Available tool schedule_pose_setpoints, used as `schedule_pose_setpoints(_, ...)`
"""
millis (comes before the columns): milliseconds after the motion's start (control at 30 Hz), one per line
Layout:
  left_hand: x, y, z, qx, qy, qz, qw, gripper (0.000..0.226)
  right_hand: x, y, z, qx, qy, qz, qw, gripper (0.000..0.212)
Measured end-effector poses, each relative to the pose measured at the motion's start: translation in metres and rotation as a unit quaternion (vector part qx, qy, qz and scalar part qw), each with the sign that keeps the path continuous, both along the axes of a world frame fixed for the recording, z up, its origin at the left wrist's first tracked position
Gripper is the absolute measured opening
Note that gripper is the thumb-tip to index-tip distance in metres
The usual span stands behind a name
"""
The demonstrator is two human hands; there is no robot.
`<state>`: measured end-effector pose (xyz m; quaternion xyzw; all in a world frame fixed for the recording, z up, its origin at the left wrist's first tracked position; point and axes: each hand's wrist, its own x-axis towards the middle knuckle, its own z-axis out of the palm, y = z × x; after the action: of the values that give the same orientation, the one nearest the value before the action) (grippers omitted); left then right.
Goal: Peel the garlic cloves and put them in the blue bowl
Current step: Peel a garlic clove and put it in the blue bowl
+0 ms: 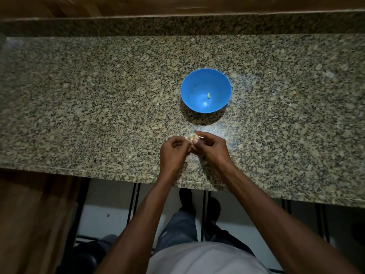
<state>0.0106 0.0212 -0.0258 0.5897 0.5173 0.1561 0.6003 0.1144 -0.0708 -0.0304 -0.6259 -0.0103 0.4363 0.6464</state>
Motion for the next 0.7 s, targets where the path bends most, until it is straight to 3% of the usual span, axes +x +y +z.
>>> schedule_pose_setpoints(33,-0.002,0.000,0.001,-0.041,-0.033,0.031,0.998,0.011,0.003,0.002,0.002,-0.009,-0.011,0.001,1.000,0.034)
schedule_pose_setpoints(100,-0.007,0.001,0.001,-0.113,-0.097,0.098,0.984,0.014,0.012,0.005,0.006,-0.057,-0.123,0.040,0.990,0.034)
schedule_pose_setpoints(233,-0.015,0.004,0.007,-0.176,-0.162,0.129,0.962,0.023,0.033,0.016,0.018,-0.146,-0.396,0.224,0.879,0.039)
schedule_pose_setpoints(300,-0.018,0.002,0.010,-0.162,-0.161,0.116,0.967,0.022,0.035,0.017,0.021,-0.163,-0.456,0.268,0.833,0.047)
schedule_pose_setpoints(333,-0.019,0.000,0.014,-0.147,-0.152,0.104,0.972,0.020,0.036,0.015,0.023,-0.160,-0.469,0.264,0.827,0.045)
schedule_pose_setpoints(400,-0.020,-0.003,0.019,-0.099,-0.132,0.057,0.985,0.018,0.036,0.005,0.034,-0.137,-0.458,0.222,0.850,0.032)
schedule_pose_setpoints(500,-0.017,-0.012,0.026,-0.050,-0.127,-0.025,0.990,0.021,0.035,-0.014,0.046,-0.087,-0.338,0.222,0.910,0.031)
schedule_pose_setpoints(567,-0.015,-0.016,0.025,-0.013,-0.109,-0.068,0.992,0.024,0.031,-0.024,0.044,-0.080,-0.295,0.249,0.919,0.034)
schedule_pose_setpoints(700,-0.006,-0.024,0.017,0.065,-0.045,-0.112,0.991,0.024,0.032,-0.041,0.034,-0.111,-0.288,0.197,0.930,0.019)
